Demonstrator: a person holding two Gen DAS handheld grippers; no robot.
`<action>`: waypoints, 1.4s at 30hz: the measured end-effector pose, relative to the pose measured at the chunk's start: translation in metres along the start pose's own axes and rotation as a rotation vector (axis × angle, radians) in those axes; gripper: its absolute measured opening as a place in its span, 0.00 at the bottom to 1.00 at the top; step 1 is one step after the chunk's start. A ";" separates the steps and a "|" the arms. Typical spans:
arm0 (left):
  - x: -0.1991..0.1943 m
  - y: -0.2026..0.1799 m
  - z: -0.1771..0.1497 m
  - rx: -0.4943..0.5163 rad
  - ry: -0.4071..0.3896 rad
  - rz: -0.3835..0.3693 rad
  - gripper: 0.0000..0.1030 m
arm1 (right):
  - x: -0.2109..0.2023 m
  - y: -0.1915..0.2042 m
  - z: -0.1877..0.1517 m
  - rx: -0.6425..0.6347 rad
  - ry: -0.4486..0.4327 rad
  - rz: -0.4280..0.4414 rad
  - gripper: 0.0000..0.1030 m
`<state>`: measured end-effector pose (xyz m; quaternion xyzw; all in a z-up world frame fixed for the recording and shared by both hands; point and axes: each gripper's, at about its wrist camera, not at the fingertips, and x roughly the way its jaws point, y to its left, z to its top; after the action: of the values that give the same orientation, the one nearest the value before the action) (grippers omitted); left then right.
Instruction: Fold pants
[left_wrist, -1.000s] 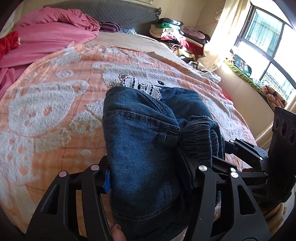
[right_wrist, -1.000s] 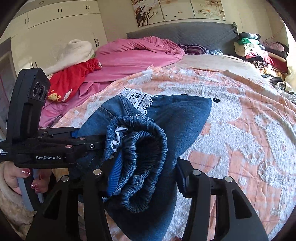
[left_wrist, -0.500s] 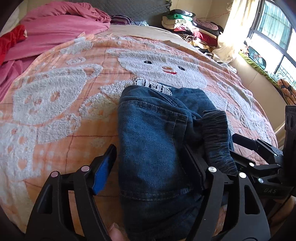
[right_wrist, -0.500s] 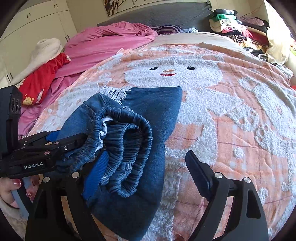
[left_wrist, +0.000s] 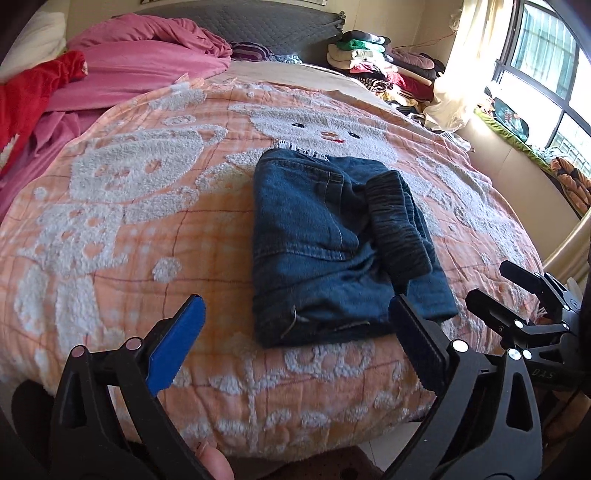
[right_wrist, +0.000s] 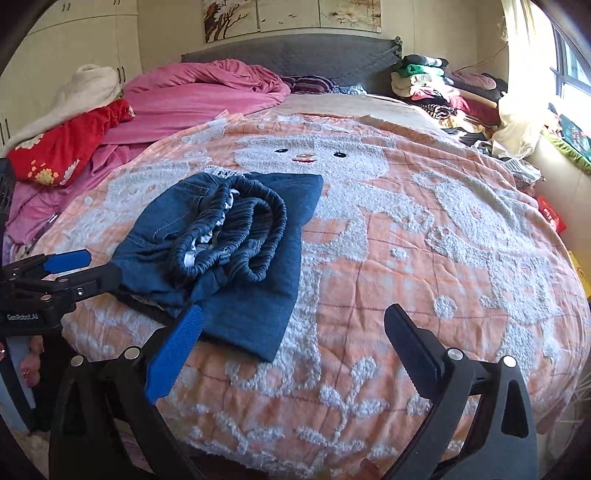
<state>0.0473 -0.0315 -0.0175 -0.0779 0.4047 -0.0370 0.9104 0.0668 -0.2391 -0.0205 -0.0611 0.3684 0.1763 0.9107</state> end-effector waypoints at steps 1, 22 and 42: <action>-0.001 -0.002 -0.003 0.001 0.001 0.001 0.91 | -0.001 0.001 -0.002 -0.004 0.003 -0.008 0.95; 0.000 -0.005 -0.014 -0.020 0.041 0.020 0.91 | -0.006 0.001 -0.007 0.023 0.018 -0.007 0.95; -0.005 -0.006 -0.012 -0.025 0.030 0.029 0.91 | -0.010 0.005 -0.005 0.026 0.020 -0.004 0.95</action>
<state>0.0350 -0.0382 -0.0214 -0.0826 0.4201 -0.0199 0.9035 0.0550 -0.2388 -0.0172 -0.0516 0.3795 0.1692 0.9081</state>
